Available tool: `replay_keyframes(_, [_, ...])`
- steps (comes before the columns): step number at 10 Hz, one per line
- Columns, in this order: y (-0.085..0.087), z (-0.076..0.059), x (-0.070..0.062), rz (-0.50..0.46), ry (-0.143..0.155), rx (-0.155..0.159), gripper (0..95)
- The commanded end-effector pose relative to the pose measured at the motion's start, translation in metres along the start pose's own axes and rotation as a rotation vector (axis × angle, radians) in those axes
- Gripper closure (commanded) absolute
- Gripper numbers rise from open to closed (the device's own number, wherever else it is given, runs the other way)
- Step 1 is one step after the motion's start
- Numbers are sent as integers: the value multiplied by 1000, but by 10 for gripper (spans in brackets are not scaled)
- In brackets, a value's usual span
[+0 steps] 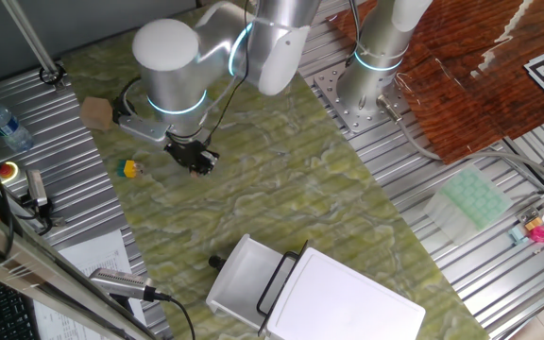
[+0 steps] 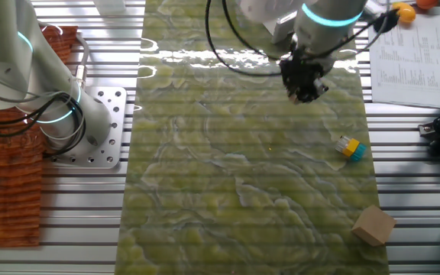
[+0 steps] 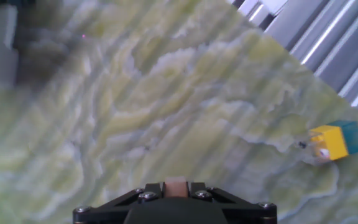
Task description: Put things in the drawer
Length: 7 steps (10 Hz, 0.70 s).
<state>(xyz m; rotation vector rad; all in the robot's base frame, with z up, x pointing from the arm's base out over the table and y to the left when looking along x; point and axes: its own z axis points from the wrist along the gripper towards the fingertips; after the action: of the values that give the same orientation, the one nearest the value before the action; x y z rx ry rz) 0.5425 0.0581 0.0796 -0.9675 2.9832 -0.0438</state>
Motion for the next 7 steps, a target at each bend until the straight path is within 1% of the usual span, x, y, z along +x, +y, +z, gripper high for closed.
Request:
replay_keyframes(1, [17,-20,-19,119,4,4,950])
replay_keyframes(3, [37,-35,-43,180,1,3,950])
replay_keyframes(5, [47,-48,-55,211,4,-1,950])
replay_keyframes(6, [56,-57,-66,243,-3,-17,950])
replay_keyframes(7, [61,-63,-72,246,-5,-31,950])
